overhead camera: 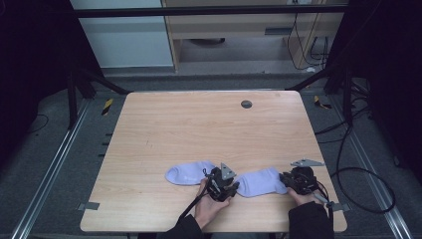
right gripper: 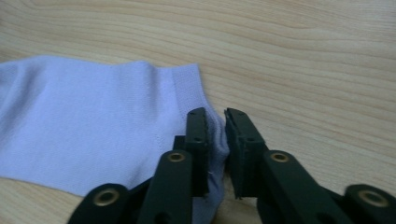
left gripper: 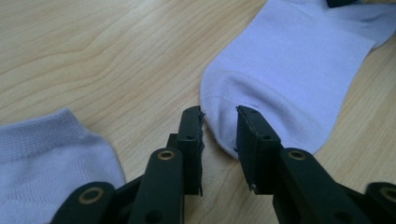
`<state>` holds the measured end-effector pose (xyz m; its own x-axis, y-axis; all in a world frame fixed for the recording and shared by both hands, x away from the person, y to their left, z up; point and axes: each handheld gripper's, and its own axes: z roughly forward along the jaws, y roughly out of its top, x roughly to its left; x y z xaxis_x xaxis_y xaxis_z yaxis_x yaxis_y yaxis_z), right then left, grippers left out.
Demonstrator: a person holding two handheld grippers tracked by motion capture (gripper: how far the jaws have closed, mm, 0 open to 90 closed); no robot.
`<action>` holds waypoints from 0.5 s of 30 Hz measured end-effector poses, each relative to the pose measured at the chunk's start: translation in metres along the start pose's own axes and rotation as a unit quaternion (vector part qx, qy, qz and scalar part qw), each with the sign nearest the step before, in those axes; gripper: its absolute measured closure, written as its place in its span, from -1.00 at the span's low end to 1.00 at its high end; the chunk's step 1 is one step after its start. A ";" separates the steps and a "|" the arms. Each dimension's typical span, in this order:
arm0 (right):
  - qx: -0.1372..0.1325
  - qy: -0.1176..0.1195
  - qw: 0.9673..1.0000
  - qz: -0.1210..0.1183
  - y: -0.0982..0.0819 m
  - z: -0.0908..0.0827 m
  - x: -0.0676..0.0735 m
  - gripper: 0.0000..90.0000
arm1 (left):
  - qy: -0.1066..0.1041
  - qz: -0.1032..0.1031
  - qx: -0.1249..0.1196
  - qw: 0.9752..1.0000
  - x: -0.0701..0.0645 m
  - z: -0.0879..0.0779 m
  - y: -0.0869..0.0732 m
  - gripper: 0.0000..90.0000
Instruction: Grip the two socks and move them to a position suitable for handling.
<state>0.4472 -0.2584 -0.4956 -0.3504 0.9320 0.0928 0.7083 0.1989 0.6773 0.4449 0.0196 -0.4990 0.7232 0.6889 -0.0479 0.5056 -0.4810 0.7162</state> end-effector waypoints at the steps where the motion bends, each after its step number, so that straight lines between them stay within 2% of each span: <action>1: 0.001 0.001 1.000 -0.001 0.000 0.000 0.001 0.85 | 0.001 -0.002 0.000 1.000 0.000 0.000 0.000 0.65; 7: 0.004 0.005 1.000 0.001 0.001 -0.002 0.002 0.90 | 0.001 -0.001 0.004 1.000 -0.002 0.002 0.002 0.92; 11: 0.003 0.006 1.000 -0.002 0.002 -0.002 0.003 0.91 | 0.002 -0.006 0.011 1.000 -0.002 0.002 0.004 0.98; 15: -0.003 0.011 1.000 -0.001 0.003 -0.005 0.005 0.91 | -0.002 -0.005 0.003 1.000 -0.002 -0.002 0.003 0.98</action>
<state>0.4442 -0.2548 -0.4891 -0.3659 0.9244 0.1080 0.7040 0.1990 0.6818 0.4445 0.0180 -0.4958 0.7194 0.6922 -0.0581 0.5162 -0.4769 0.7114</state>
